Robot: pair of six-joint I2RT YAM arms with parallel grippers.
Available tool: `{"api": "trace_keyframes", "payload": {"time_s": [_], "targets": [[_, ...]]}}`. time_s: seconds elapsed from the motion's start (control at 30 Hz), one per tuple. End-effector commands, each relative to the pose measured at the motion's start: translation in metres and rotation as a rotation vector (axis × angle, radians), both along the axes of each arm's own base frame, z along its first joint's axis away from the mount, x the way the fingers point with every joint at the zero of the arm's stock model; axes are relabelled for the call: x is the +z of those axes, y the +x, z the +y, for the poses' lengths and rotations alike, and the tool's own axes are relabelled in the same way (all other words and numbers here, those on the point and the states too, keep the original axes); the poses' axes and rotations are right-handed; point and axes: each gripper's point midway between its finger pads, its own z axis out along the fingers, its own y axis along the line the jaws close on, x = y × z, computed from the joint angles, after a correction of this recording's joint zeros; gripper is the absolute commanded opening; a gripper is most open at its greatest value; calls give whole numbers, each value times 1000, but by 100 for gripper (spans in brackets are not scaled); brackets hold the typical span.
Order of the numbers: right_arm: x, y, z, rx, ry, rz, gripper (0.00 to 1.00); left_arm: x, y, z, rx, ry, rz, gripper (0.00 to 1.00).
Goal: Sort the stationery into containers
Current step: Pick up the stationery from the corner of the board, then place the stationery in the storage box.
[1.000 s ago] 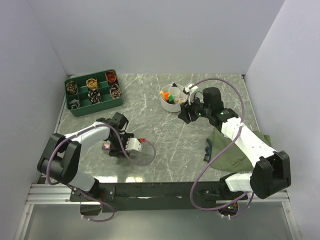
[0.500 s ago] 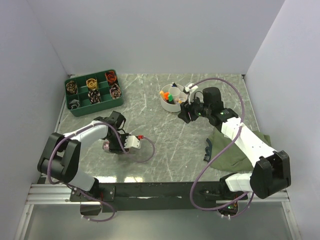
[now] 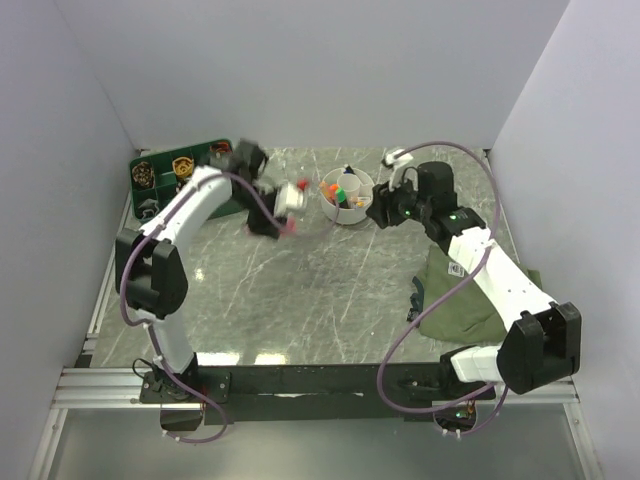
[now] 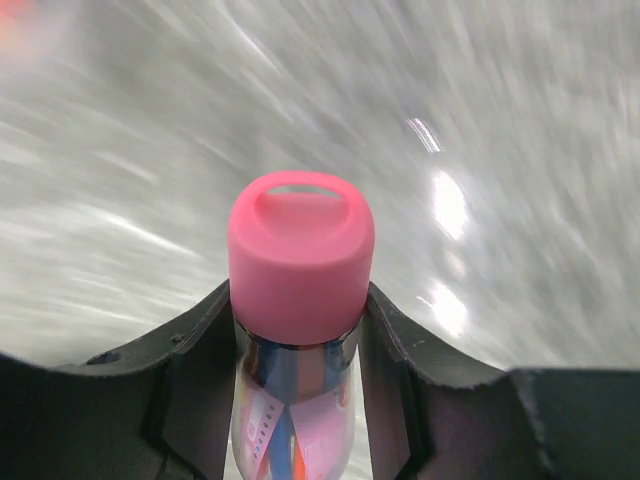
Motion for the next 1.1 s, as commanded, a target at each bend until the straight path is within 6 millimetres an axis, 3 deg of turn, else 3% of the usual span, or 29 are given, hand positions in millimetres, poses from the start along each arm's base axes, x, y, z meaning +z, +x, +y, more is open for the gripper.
{"api": "trace_keyframes", "payload": {"time_s": [0.0,0.03,0.07,0.13,0.17,0.23,0.27,0.3,0.33,0.37,0.4,0.5,0.63,0.67,0.87,1.07], "targets": [[35,33,-26,-189,137,-46,56,110,16,-63,-12,-368,-20,1],[34,37,-29,-194,140,-46,56,118,27,-72,-5,-412,-34,1],[30,46,-35,-209,142,-42,56,146,52,-87,-20,-503,-149,1],[32,54,-39,-224,158,-38,56,169,67,-106,24,-629,-122,1],[27,62,-46,-247,166,-21,56,187,87,-118,-2,-718,-216,1],[33,72,-51,-263,187,-19,56,204,92,-132,11,-842,-161,1],[27,78,-54,-274,187,-1,56,194,97,-136,33,-875,-125,1],[33,85,-59,-290,195,-7,56,228,103,-144,1,-1004,-196,1],[32,89,-62,-302,194,-1,56,220,111,-151,18,-1036,-172,1],[24,93,-65,-315,189,27,56,224,113,-155,24,-1082,-153,1],[30,98,-68,-327,198,25,56,237,113,-158,23,-1141,-120,1],[27,106,-69,-329,187,44,56,232,130,-171,45,-1204,-10,1],[19,114,-69,-337,168,89,55,216,154,-185,52,-1236,-31,1],[11,113,-69,-343,167,128,55,214,157,-187,55,-1238,-21,1],[15,117,-67,-341,171,143,55,185,177,-194,91,-1243,-17,1],[10,110,-67,-336,167,153,55,154,179,-206,127,-1224,35,1]]}}
